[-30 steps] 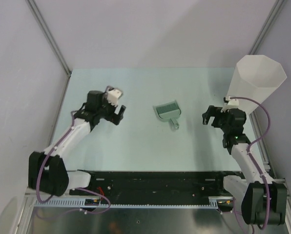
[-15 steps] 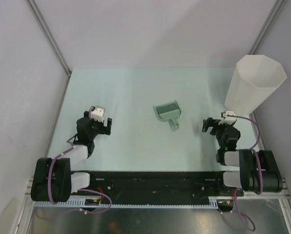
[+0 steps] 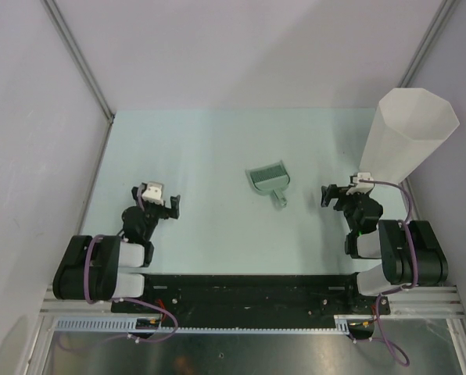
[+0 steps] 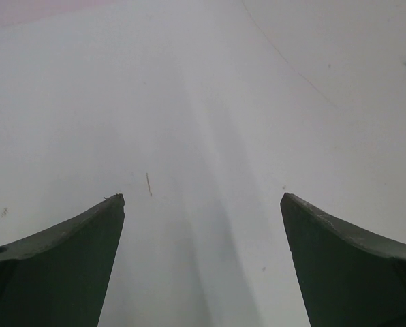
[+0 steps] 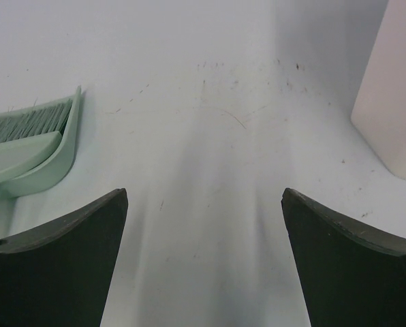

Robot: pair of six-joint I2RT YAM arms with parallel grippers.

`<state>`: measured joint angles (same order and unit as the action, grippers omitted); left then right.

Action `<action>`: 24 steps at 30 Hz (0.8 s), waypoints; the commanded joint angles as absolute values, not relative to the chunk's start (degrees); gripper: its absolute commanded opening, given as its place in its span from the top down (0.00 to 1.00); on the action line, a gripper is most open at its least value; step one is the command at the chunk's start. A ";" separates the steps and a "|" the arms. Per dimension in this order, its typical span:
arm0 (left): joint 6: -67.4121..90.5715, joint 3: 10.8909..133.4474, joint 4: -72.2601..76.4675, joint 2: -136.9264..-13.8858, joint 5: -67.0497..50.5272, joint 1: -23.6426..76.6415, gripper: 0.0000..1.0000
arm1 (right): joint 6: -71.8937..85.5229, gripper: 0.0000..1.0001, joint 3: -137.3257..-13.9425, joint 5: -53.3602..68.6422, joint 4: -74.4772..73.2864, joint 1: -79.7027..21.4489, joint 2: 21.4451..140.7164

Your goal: Sweep away the paper scraps from the table

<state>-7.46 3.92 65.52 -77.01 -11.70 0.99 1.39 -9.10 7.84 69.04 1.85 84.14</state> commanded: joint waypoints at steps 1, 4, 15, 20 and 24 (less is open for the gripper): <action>-4.66 7.11 73.06 -76.82 -10.54 0.79 0.00 | 0.18 0.00 -11.60 8.96 68.38 2.37 84.02; -4.66 7.29 72.95 -76.90 -10.55 0.79 0.00 | 0.18 0.00 -12.39 9.58 67.24 2.37 84.11; -2.46 8.17 71.19 -76.82 -5.19 0.79 0.00 | 0.17 0.00 -11.69 9.05 67.68 2.20 83.94; -2.46 8.26 71.10 -76.90 -5.10 0.79 0.00 | 0.18 0.00 -11.60 8.88 67.94 2.20 83.94; -2.55 8.17 71.10 -76.82 -5.19 0.79 0.00 | 0.18 0.00 -11.60 8.88 68.11 2.20 84.02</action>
